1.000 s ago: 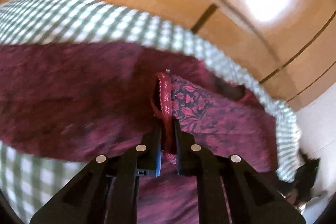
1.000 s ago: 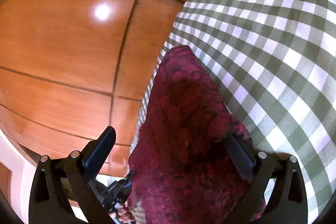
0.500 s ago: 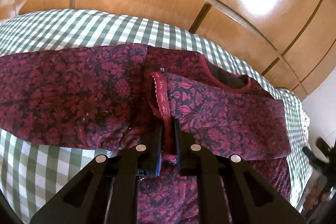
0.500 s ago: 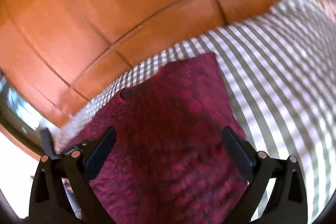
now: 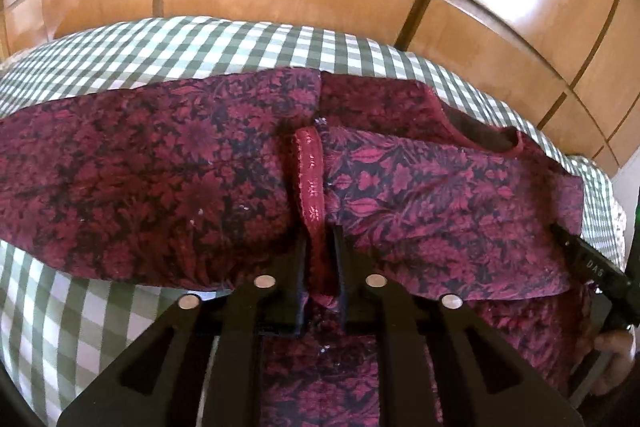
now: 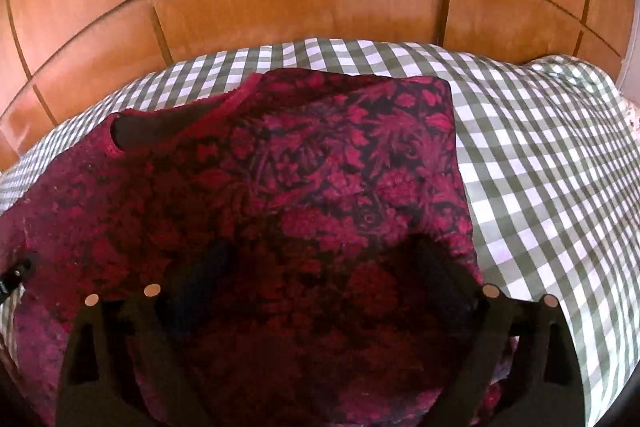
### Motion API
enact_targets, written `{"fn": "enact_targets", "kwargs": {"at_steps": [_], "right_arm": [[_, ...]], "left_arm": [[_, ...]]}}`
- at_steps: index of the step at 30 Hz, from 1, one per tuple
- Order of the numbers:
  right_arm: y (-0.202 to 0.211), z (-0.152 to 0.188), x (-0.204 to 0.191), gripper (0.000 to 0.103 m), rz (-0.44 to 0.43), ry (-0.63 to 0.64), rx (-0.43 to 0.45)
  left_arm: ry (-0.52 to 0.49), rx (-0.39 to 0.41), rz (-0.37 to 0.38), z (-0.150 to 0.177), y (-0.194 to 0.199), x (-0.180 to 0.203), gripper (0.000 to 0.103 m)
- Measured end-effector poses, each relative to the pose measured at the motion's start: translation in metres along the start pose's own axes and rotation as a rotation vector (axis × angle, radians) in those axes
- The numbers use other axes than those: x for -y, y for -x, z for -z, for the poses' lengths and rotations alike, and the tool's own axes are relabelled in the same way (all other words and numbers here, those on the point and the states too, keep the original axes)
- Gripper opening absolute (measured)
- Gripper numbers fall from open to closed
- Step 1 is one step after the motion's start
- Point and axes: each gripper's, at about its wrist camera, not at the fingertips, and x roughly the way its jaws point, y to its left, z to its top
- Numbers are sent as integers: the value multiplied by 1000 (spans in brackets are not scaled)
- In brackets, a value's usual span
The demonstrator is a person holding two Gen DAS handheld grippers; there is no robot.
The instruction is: Fold small clothes
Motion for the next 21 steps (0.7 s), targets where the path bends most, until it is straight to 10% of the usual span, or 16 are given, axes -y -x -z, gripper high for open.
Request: {"fn": "enact_targets", "kwargs": {"at_steps": [6, 21], "right_arm": [[48, 7, 0, 101, -22, -41, 26], [89, 102, -61, 101, -122, 127, -46]], "left_arm": [[87, 73, -3, 8, 39, -21, 61], [725, 149, -74, 39, 120, -263, 61]]}}
